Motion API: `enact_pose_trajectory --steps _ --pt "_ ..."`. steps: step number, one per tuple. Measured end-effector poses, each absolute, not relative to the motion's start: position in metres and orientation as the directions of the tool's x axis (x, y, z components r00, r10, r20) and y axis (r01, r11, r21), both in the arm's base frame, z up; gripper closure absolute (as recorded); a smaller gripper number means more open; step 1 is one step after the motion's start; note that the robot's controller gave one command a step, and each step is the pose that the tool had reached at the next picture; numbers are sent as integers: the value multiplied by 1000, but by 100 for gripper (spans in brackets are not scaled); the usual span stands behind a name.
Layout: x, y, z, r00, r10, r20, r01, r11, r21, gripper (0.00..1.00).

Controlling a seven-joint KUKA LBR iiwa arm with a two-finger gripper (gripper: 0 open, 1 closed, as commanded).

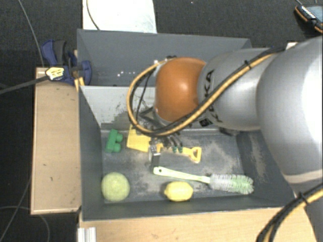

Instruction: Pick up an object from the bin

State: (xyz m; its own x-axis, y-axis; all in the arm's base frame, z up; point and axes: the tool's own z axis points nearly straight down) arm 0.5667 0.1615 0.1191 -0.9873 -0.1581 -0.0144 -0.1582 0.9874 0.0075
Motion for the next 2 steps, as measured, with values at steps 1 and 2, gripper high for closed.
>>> enact_pose_trajectory --steps 1,2 --pt "577 156 103 -982 -186 -14 -187 982 9 100" --pt "577 156 103 -983 -185 -14 -185 983 9 100"
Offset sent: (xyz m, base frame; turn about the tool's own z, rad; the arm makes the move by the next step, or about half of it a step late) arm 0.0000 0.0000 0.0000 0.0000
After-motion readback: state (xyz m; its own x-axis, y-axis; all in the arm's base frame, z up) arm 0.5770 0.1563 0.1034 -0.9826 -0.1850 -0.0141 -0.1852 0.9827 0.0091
